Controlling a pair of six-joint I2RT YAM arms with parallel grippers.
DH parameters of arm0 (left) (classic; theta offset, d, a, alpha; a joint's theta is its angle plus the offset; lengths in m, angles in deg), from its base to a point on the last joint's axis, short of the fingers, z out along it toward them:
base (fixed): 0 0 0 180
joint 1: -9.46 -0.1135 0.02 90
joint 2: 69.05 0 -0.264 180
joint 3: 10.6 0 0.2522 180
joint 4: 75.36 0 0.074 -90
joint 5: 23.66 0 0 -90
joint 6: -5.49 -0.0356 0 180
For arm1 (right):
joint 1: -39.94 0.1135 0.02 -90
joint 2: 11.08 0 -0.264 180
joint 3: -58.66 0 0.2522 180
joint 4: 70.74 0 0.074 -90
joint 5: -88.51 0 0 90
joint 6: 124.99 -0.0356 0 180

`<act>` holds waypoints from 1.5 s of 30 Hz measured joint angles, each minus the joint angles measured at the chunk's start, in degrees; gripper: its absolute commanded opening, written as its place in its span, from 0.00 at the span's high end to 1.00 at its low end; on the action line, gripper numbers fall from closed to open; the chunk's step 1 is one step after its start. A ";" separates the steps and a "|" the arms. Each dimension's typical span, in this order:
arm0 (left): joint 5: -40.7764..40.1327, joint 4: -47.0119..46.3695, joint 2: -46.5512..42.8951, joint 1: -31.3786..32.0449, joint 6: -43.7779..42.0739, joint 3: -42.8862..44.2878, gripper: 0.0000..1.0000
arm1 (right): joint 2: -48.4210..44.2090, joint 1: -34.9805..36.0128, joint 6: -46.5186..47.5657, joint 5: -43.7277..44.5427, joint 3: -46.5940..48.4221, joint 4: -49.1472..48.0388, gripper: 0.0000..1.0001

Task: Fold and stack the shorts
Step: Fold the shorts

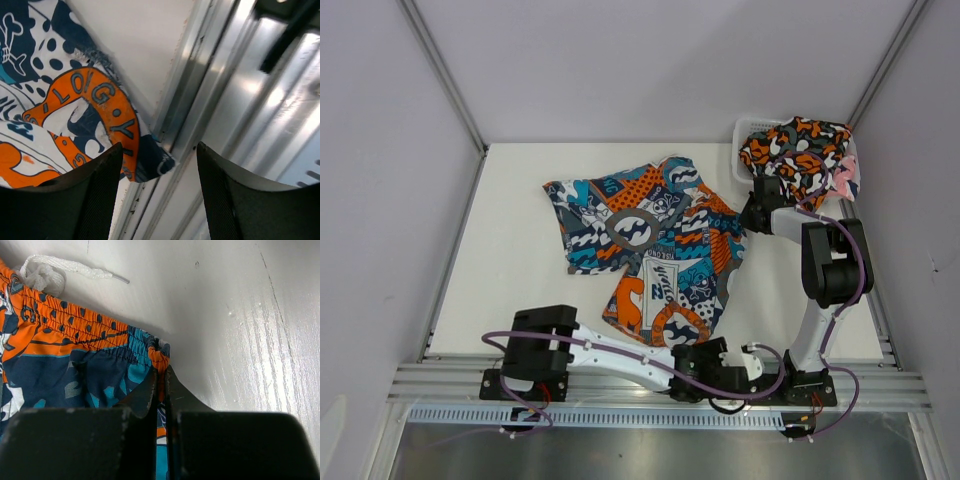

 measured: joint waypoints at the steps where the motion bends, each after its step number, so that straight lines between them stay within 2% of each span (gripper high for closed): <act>1: 0.04 0.57 0.37 -0.52 0.04 0.00 0.36 | 0.00 0.00 0.00 0.00 0.00 0.00 1.00; 15: 0.07 1.70 0.87 -4.76 0.68 -1.68 0.36 | 0.24 -0.07 0.00 -0.15 0.33 0.04 1.00; 18: 0.50 1.66 0.87 -5.11 1.05 -2.69 0.46 | 0.24 -0.13 0.00 -0.28 0.33 0.04 1.00; 19: 0.61 1.64 0.87 -5.20 1.16 -2.89 0.57 | 0.24 -0.13 0.00 -0.33 0.33 0.04 1.00; 23: 0.72 1.57 0.87 -5.29 1.75 -3.08 0.76 | 0.26 -0.13 0.00 -0.39 0.37 0.04 1.00; 26: 0.79 1.33 0.85 -5.29 1.90 -3.13 0.97 | 0.31 -0.15 0.00 -0.39 0.42 0.07 1.00; 29: 1.84 0.74 0.35 -5.55 1.75 -3.41 1.00 | 0.31 -0.15 -0.07 -0.37 0.57 0.37 1.00; 35: 14.34 -7.89 -7.80 -9.66 3.37 -12.02 1.00 | 0.31 -0.09 -0.52 3.08 4.26 8.87 1.00; 40: 30.80 -20.50 -20.55 -19.63 8.20 -26.53 1.00 | -0.07 -0.09 -0.44 8.24 7.50 18.08 1.00; 45: 41.33 -30.01 -25.68 -27.54 13.03 -36.22 1.00 | -0.46 -0.09 -0.44 13.16 9.03 25.16 1.00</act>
